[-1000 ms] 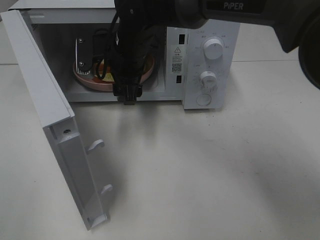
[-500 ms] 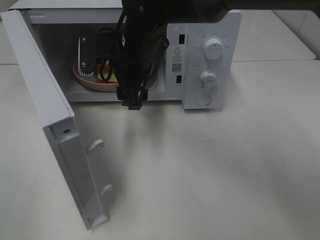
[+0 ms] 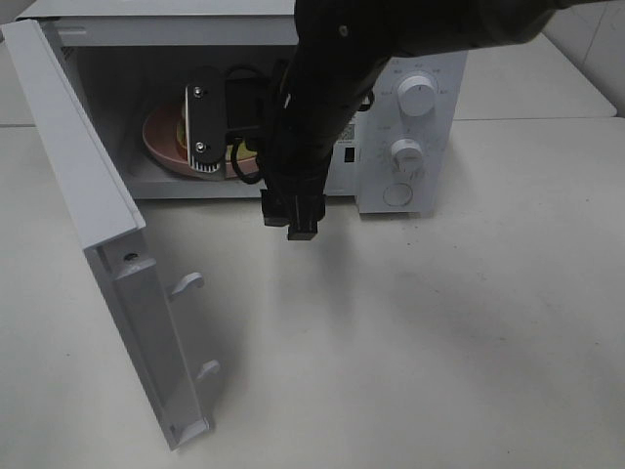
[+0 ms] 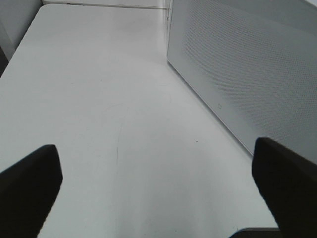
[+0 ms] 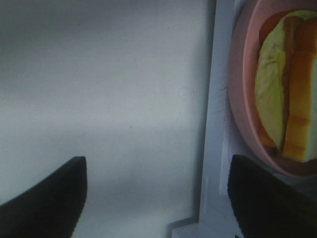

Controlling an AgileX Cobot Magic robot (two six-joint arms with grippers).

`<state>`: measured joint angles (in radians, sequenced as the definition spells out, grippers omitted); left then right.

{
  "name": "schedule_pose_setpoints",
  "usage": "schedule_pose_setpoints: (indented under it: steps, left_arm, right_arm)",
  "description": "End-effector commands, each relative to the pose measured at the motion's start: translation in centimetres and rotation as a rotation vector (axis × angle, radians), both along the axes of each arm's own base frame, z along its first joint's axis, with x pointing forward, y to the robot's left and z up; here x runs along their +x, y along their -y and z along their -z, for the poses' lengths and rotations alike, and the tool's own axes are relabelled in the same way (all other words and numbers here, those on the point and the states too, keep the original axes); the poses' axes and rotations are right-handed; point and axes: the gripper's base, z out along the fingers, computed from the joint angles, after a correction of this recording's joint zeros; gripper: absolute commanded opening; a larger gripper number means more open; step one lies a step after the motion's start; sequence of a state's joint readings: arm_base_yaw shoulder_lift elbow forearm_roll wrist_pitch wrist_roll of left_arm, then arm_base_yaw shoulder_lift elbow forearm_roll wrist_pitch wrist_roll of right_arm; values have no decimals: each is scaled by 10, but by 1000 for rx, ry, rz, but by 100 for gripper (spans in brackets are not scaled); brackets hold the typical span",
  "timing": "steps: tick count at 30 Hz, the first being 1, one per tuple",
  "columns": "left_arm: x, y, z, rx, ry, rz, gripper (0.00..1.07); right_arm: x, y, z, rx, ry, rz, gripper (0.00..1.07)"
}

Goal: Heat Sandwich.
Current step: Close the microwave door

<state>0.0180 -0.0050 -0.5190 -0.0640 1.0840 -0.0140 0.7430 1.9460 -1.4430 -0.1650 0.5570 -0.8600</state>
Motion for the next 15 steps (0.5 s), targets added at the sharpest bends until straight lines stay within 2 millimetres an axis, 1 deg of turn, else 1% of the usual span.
schedule_pose_setpoints:
  steps: [1,3,7,8,10,12,15]
  left_arm:
    - [-3,0,0,-2,36,-8,100]
    - [-3,0,0,-2,36,-8,100]
    - [-3,0,0,-2,36,-8,100]
    - [-3,0,0,-2,36,-8,100]
    - [-3,0,0,-2,36,-8,100]
    - [-3,0,0,-2,36,-8,100]
    - [-3,0,0,-2,36,-8,100]
  right_arm:
    - [-8,5,-4,8,10,-7,76]
    - [-18,14,-2,6,6,-11,76]
    - [-26,21,-1,9,1,-7,76]
    - [-33,27,-1,8,-8,2,76]
    - [-35,30,-2,11,-9,8,76]
    - [-44,37,-4,21,-19,31,75]
    - [-50,43,-4,27,-29,52,75]
